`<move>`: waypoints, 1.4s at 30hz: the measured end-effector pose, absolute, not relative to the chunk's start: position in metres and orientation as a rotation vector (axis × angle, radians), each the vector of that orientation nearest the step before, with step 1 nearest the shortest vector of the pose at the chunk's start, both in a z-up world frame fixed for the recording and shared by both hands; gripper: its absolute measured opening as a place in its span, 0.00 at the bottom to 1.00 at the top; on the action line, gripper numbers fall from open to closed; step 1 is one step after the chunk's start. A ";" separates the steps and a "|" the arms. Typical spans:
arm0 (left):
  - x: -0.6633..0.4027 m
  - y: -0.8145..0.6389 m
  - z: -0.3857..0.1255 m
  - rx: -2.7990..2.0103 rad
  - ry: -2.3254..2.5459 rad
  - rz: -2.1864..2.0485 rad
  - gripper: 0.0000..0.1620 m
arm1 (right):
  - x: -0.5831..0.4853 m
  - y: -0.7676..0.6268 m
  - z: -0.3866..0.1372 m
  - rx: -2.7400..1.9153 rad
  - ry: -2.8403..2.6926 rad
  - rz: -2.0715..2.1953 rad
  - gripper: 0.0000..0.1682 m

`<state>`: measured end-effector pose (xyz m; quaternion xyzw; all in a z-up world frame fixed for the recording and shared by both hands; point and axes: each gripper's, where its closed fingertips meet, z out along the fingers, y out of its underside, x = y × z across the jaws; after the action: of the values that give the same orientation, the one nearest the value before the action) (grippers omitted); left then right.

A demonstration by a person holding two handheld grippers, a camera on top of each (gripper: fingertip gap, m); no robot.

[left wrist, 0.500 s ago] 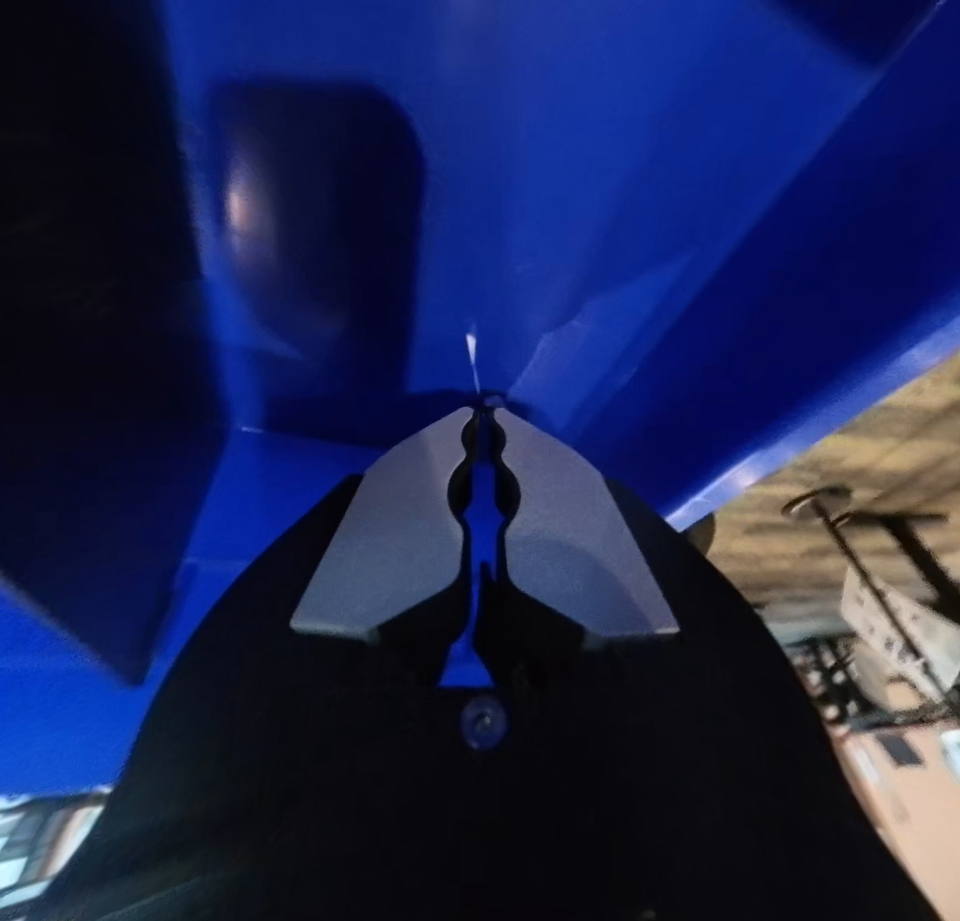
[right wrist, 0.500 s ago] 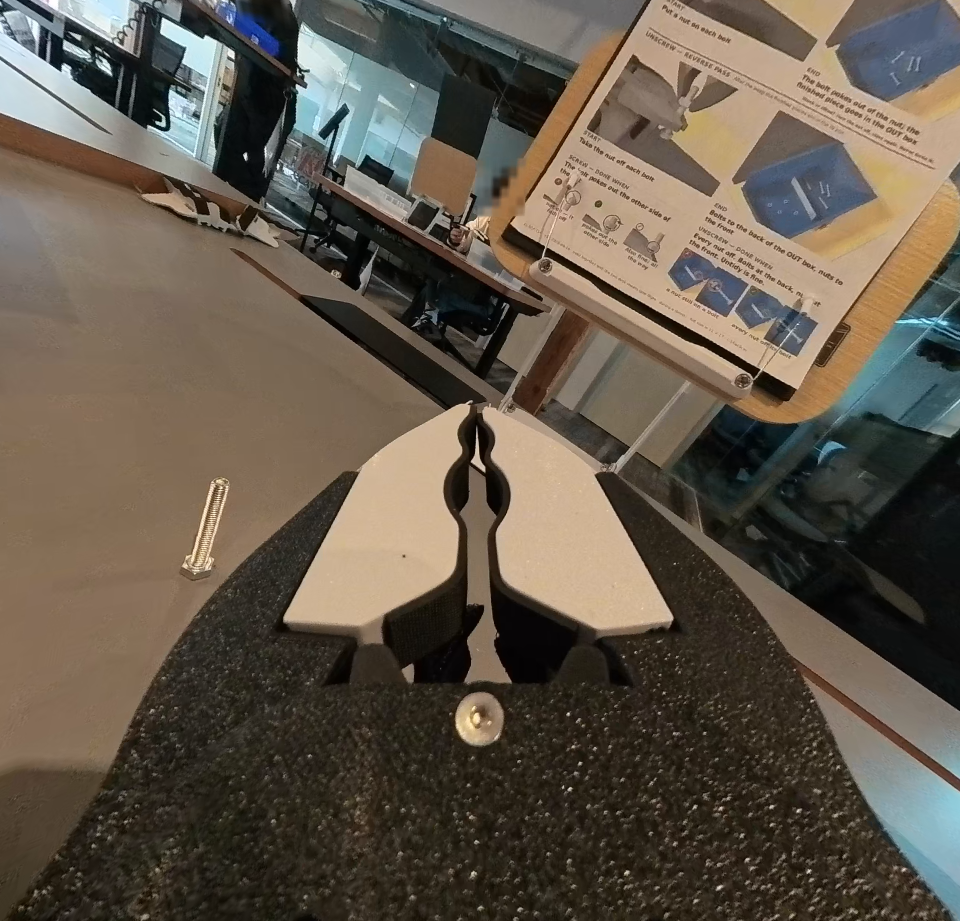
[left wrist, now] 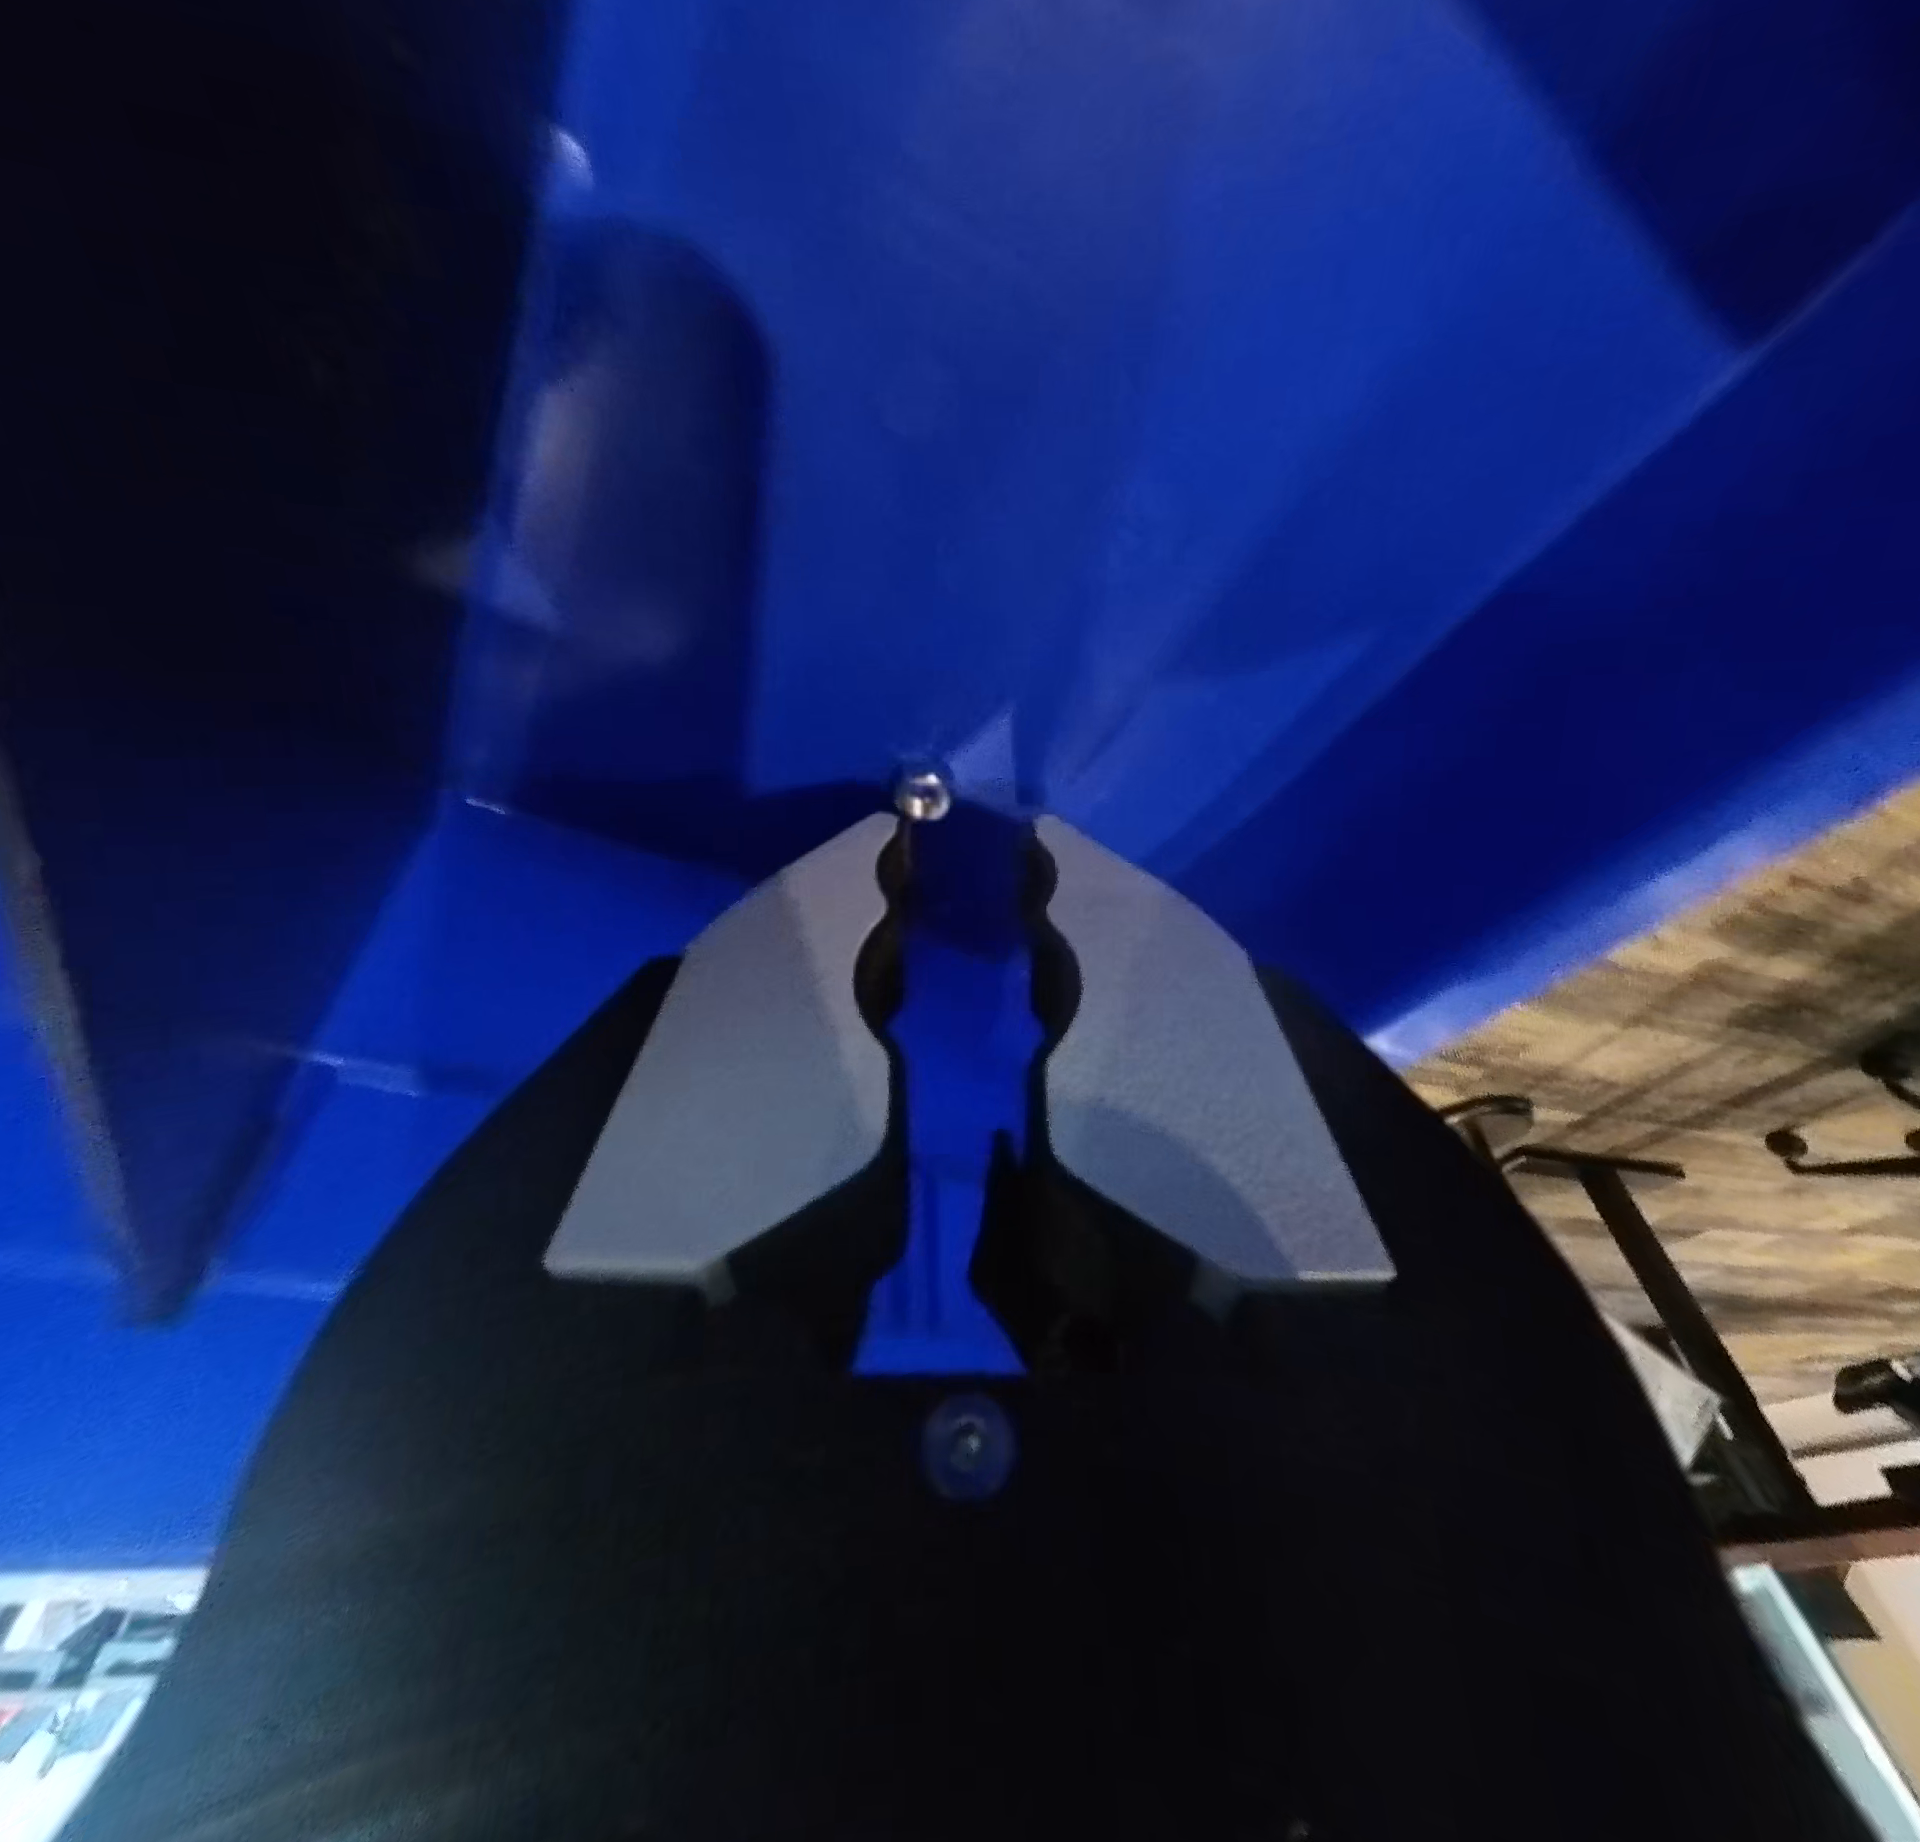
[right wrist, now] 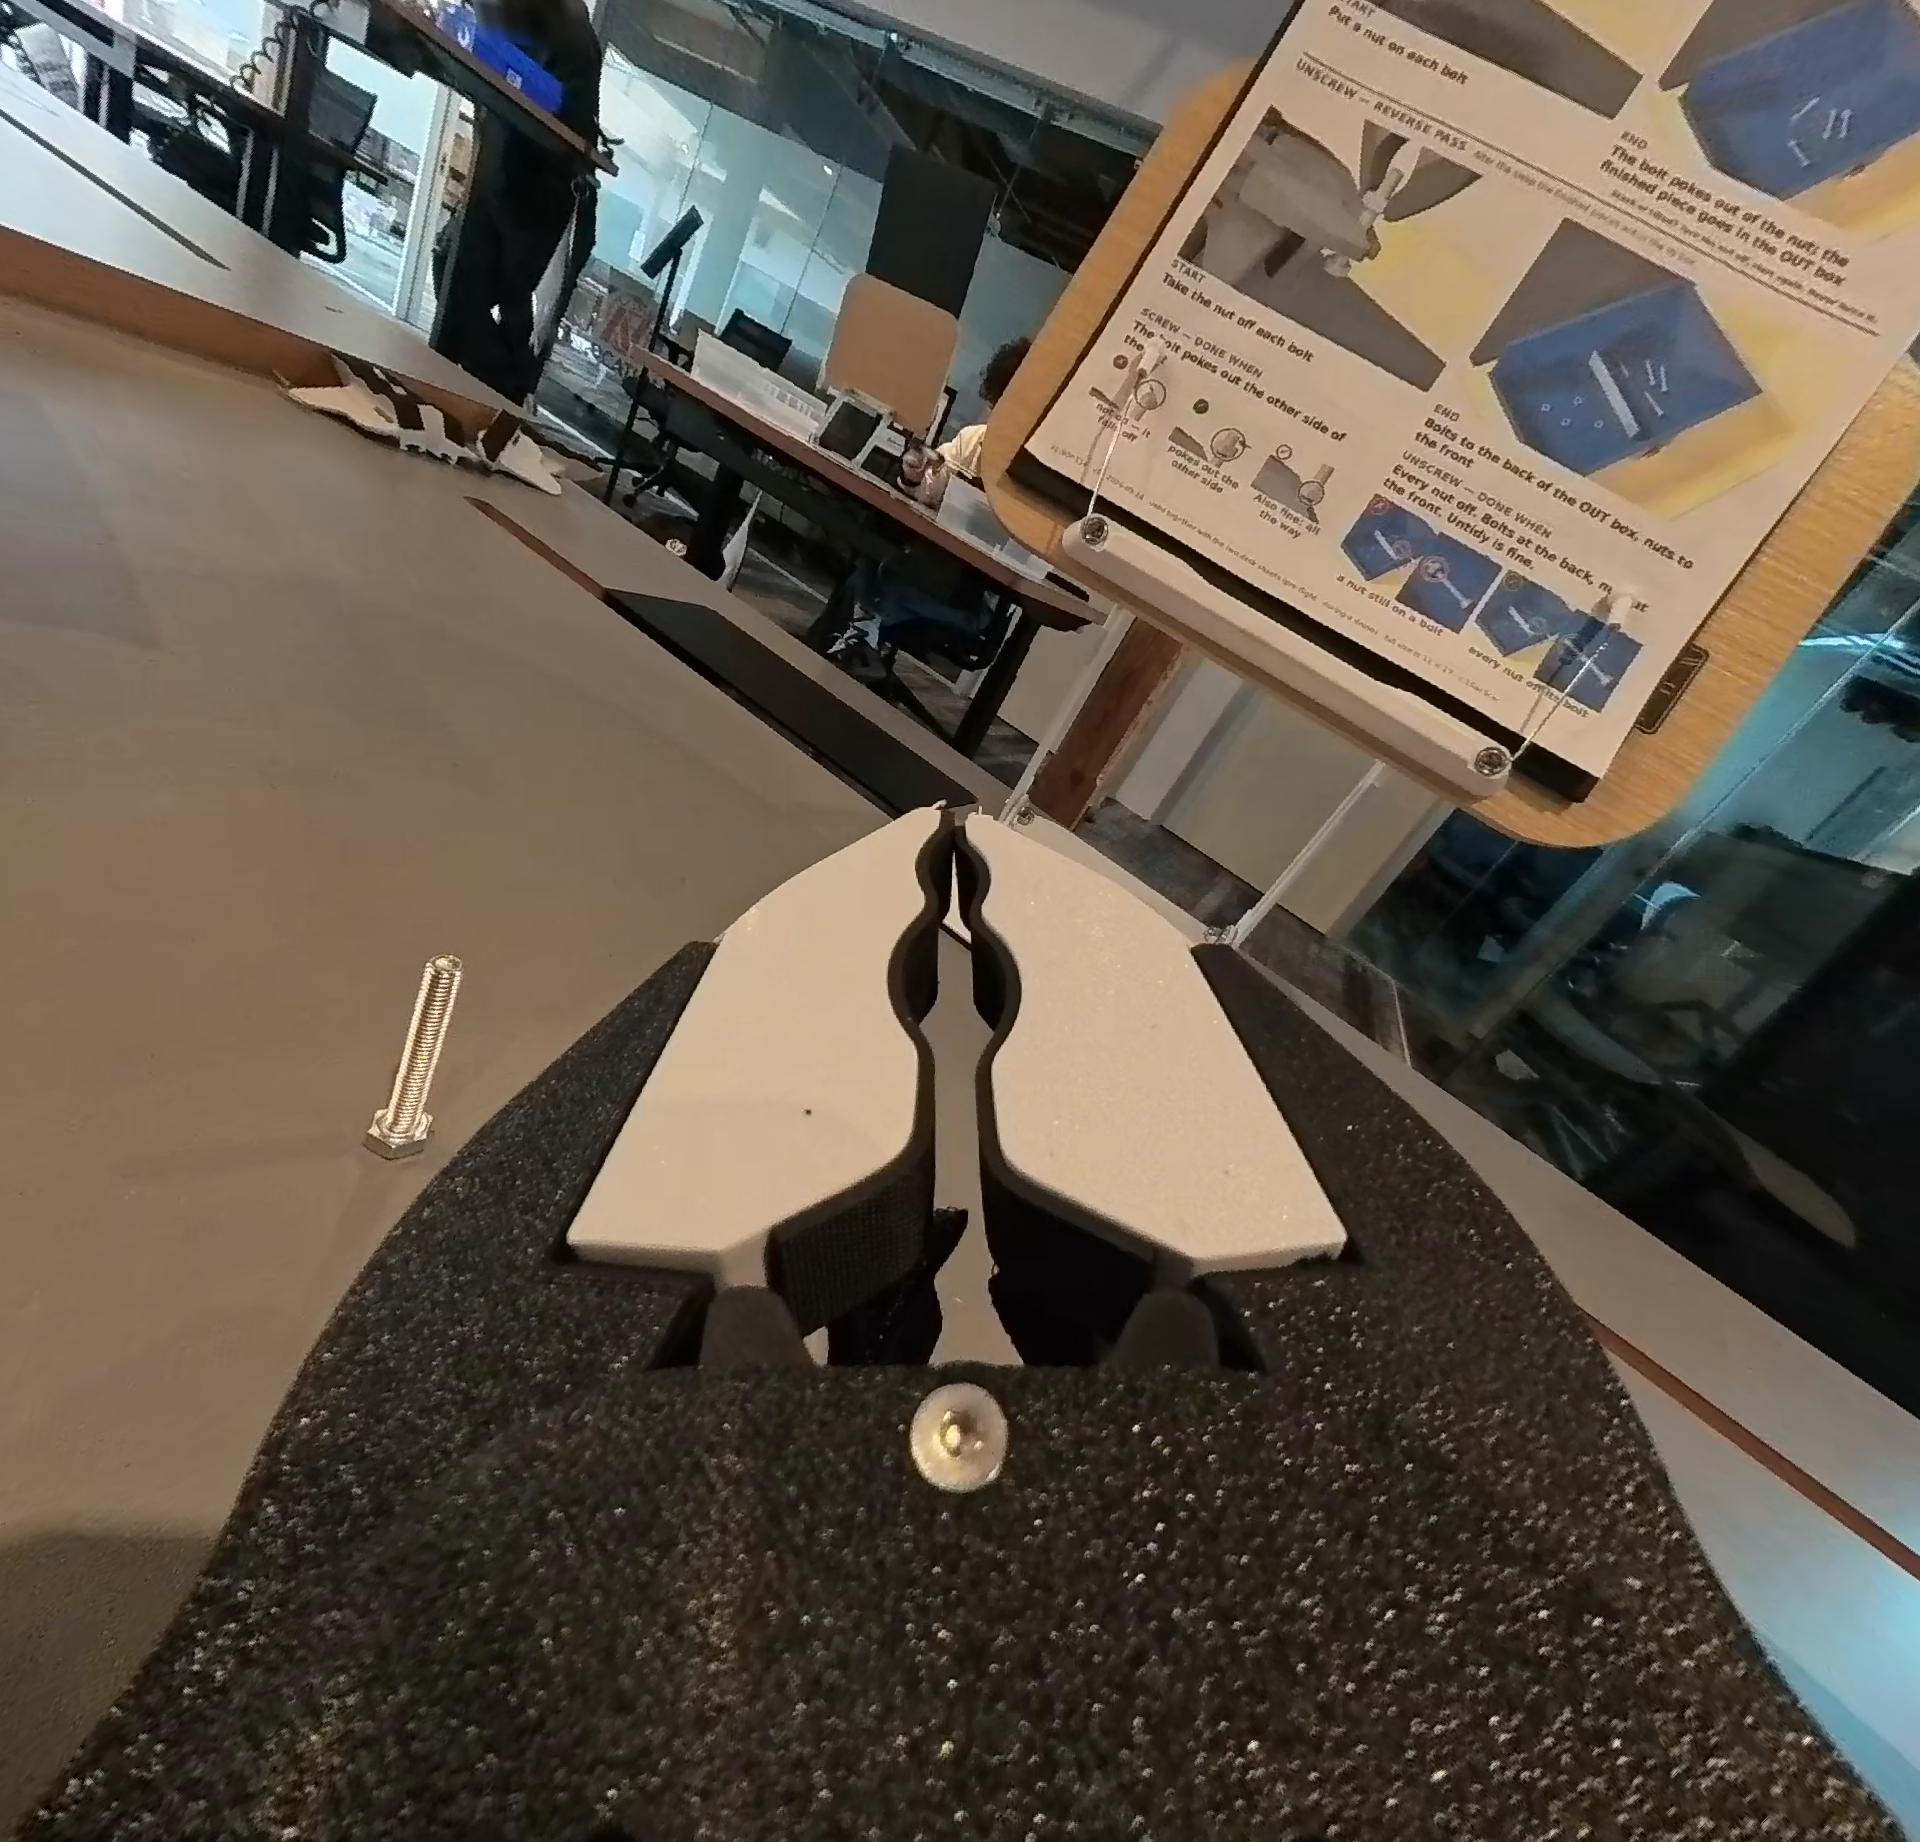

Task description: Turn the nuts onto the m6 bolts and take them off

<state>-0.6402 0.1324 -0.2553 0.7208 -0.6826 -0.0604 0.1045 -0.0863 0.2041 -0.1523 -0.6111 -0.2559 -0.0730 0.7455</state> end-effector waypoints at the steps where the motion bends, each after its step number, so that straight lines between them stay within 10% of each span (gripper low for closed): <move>1: -0.639 0.134 -0.256 2.133 -2.011 -0.188 0.13 | -0.086 0.204 -0.152 -1.337 -0.560 -0.160 0.00; 27: -0.621 0.145 -0.220 2.263 -2.016 -0.326 0.06 | -0.083 0.205 -0.150 -1.334 -0.531 -0.150 0.00; 42: -0.237 0.208 -0.171 1.797 -3.003 -0.257 0.06 | -0.064 0.205 -0.138 -1.304 -0.444 -0.182 0.00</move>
<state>-0.2367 0.2081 -0.1710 0.5035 -0.8414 -0.0721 -0.1826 -0.0635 0.2047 -0.1380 -0.6009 -0.2046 -0.0839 0.7681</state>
